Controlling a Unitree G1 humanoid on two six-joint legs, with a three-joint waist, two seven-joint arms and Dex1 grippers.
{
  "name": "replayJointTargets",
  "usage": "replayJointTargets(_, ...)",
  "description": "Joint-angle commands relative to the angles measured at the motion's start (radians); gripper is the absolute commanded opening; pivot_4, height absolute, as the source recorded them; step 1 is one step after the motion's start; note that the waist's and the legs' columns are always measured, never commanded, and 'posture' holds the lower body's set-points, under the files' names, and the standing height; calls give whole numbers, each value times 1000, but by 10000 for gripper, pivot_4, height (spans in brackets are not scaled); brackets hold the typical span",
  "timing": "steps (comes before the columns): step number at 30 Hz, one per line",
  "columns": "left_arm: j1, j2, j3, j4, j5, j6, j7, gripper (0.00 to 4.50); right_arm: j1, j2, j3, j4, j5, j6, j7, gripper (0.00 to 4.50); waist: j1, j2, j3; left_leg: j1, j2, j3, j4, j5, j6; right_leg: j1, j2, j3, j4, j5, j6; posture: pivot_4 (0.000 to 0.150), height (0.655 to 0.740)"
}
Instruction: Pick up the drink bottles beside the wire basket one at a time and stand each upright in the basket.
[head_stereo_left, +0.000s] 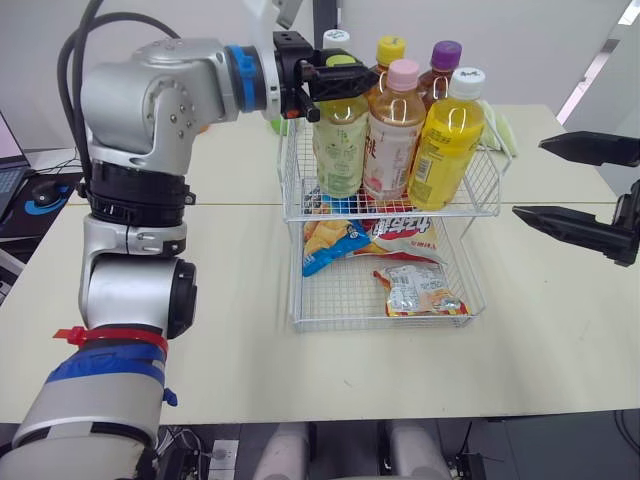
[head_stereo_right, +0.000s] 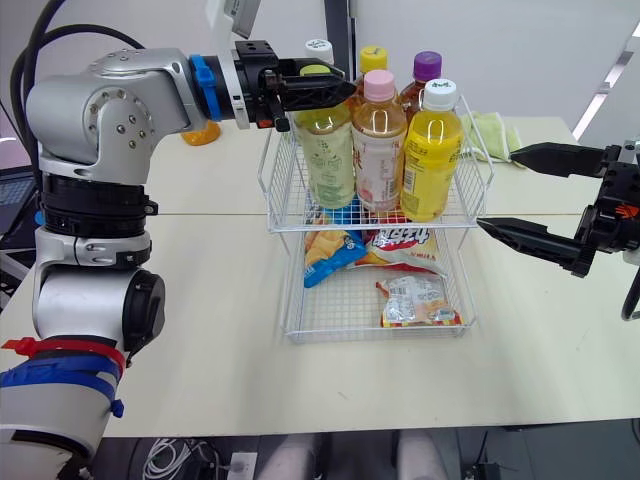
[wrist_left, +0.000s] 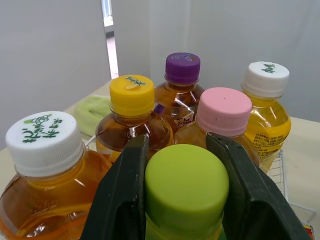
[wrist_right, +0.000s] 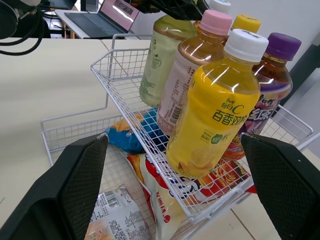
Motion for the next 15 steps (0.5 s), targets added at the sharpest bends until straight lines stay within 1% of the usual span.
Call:
replayJointTargets(1, -38, 10, 21, -23, -13, -32, -50, 26046, -5, -2, -38, -19, 10, -5, -15, 45000, 0, 0, 0, 0, 0, 0, 0, 0, 0, 0, 0, 0, 0, 0, 0, 1500, 7400)
replayJointTargets(3, -43, 19, 27, -19, -23, -20, -71, 33306, -7, -3, -36, -20, 11, -4, -18, 45000, 0, 0, 0, 0, 0, 0, 0, 0, 0, 0, 0, 0, 0, 0, 0, 1500, 7400)
replayJointTargets(4, -50, 28, 32, -13, -23, -20, -81, 35439, -11, -4, -32, -18, 11, -5, -20, 45000, 0, 0, 0, 0, 0, 0, 0, 0, 0, 0, 0, 0, 0, 0, 0, 1500, 7400)
replayJointTargets(5, -56, 38, 39, -11, -27, -14, -90, 38227, -13, -5, -30, -17, 11, -5, -22, 45000, -1, 0, 0, 0, 0, 0, 0, 0, 0, 0, 0, 0, 0, 0, 0, 1500, 7400)
replayJointTargets(6, -61, 47, 46, -10, -33, -7, -99, 42269, -16, -6, -29, -16, 12, -5, -23, 45000, -2, 0, 0, 0, 0, 0, 0, 0, 0, 0, 0, 0, 0, 0, 0, 1500, 7400)
replayJointTargets(7, -66, 63, 53, -16, -44, 5, -117, 44413, -20, -8, -25, -14, 11, -7, -25, 45000, -2, 0, 0, 0, 0, 0, 0, 0, 0, 0, 0, 0, 0, 0, 0, 1500, 7400)
replayJointTargets(9, -73, 100, 80, -43, -83, 46, -147, 44748, -21, -10, -25, -10, 6, -10, -23, 45000, -4, 0, 0, 0, 0, 0, 0, 0, 0, 0, 0, 0, 0, 0, 0, 1500, 7400)
replayJointTargets(12, -62, 188, 130, -102, -111, 85, -148, 44748, -33, -17, -23, 4, -10, -25, -15, 45000, -9, 0, 0, 0, 1, 0, 0, 0, 0, -1, 0, 0, 1, 0, 0, 1500, 7400)
replayJointTargets(14, -26, 243, 145, -142, -112, 95, -147, 44748, -36, -19, -22, 10, -23, -42, -3, 45000, -6, 1, 0, 1, 1, 0, 0, 0, 0, 0, 0, 0, 1, 0, 0, 1500, 7400)
replayJointTargets(15, 19, 285, 151, -177, -97, 78, -148, 44748, -42, -17, -16, 14, -33, -57, 1, 45000, -6, 1, -1, 1, 1, 0, 0, 0, 0, 0, 0, 0, 1, 0, 0, 1500, 7400)
